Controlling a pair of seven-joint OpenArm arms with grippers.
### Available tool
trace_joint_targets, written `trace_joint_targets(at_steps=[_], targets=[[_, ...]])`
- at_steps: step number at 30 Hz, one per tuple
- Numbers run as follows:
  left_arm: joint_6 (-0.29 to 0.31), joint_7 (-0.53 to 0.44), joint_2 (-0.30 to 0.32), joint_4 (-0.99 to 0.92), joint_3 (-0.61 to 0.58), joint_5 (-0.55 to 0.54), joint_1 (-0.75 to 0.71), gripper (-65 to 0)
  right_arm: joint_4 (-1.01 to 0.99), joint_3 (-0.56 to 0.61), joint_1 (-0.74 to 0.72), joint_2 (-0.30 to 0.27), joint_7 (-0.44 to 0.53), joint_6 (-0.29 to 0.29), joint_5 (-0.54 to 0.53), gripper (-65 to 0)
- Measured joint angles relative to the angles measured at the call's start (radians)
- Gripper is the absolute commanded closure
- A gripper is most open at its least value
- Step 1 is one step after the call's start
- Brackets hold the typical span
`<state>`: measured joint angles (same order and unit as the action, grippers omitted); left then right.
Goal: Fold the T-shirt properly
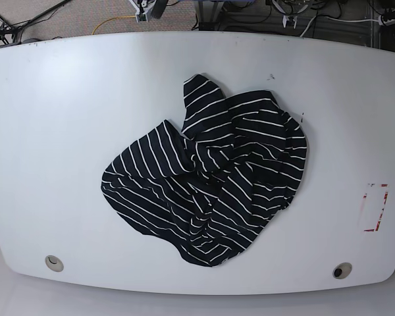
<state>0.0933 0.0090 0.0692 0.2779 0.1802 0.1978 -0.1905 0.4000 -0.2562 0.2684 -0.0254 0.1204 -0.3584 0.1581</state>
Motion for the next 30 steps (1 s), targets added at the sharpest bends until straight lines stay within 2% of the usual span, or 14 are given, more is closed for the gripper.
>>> trace_joint_targets(at_steps=[7,12,16,21,30], targets=[[0.000,-0.008,0.000,0.007,0.000,-0.005,-0.008,-36.8,0.030,0.000,0.016,0.001,0.009,0.000,0.000,-6.3],[0.001,-0.129,0.000,0.082,0.002,-0.010,-0.088,-36.8,0.246,-0.004,0.146,0.036,-0.008,0.002,0.000,-6.3],[0.001,-0.109,0.000,0.237,0.002,-0.008,-0.188,-36.8,0.412,0.000,0.231,0.072,-0.097,0.000,0.004,-6.3],[0.001,-0.114,-0.003,0.507,0.002,-0.008,-0.335,-36.8,0.629,0.000,0.344,0.100,-0.100,-0.007,-0.001,-6.3],[0.005,-0.116,-0.005,0.940,0.003,-0.009,-0.606,-36.8,0.917,0.001,0.550,0.101,-0.120,-0.007,0.000,-6.3]])
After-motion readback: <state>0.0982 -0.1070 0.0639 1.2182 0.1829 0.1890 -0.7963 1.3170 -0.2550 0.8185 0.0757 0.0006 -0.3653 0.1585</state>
